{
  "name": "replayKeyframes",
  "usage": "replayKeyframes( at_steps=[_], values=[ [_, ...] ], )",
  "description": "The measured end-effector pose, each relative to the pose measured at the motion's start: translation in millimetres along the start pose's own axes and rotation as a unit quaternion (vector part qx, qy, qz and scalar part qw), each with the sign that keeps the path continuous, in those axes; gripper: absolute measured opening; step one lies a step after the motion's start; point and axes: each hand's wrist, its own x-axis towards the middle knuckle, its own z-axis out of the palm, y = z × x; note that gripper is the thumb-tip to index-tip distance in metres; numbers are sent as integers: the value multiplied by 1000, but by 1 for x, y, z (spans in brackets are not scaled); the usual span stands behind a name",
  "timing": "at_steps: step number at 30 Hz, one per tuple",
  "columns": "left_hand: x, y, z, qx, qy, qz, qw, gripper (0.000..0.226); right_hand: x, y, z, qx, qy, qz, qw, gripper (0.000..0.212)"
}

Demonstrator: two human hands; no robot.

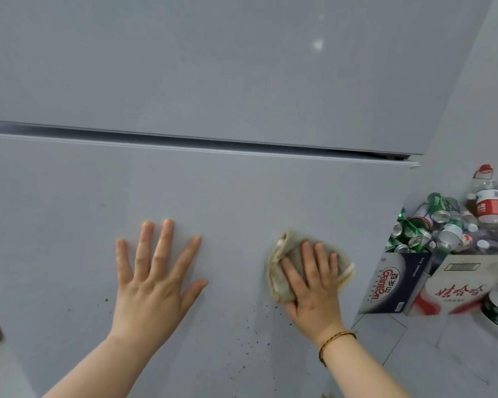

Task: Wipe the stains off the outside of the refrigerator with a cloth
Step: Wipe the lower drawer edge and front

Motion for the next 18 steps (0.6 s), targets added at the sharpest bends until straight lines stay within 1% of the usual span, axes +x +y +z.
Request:
replayKeyframes(
  at_steps=[2, 4, 5, 6, 7, 10, 11, 13, 15, 16, 18],
  values=[
    [-1, -1, 1, 2, 1, 1, 1000, 58, -14, 8, 0, -30, -23, -79, 996, 56],
    [0, -2, 2, 3, 0, 3, 1000, 58, -8, 26, -6, -53, -30, -155, 986, 65],
    [1, -1, 3, 2, -1, 2, 1000, 58, -1, 38, -11, -59, -31, -176, 982, 66],
    [2, -1, 4, -1, -1, 0, 1000, 58, 8, 50, -16, -59, -26, -177, 982, 62],
    [2, 0, 4, -4, -1, -4, 1000, 58, 19, 61, -20, -56, -14, -158, 986, 57],
    [0, 3, 7, -12, 10, -13, 1000, 58, 54, 89, -32, -31, 18, -47, 998, 49],
    [0, 4, 8, -14, 13, -16, 1000, 58, 65, 93, -35, -10, 22, -4, 1000, 50],
    [1, 4, 7, -20, 12, -19, 1000, 58, 77, 89, -36, 50, 27, 95, 994, 60],
    [1, 3, 8, -12, 14, -15, 1000, 57, 76, 74, -34, 99, 55, 212, 971, 62],
    [1, 2, 8, -7, 14, -15, 1000, 56, 71, 64, -32, 118, 77, 277, 950, 63],
    [0, 2, 10, -3, 21, -14, 1000, 53, 57, 41, -27, 168, 108, 412, 889, 69]
  ],
)
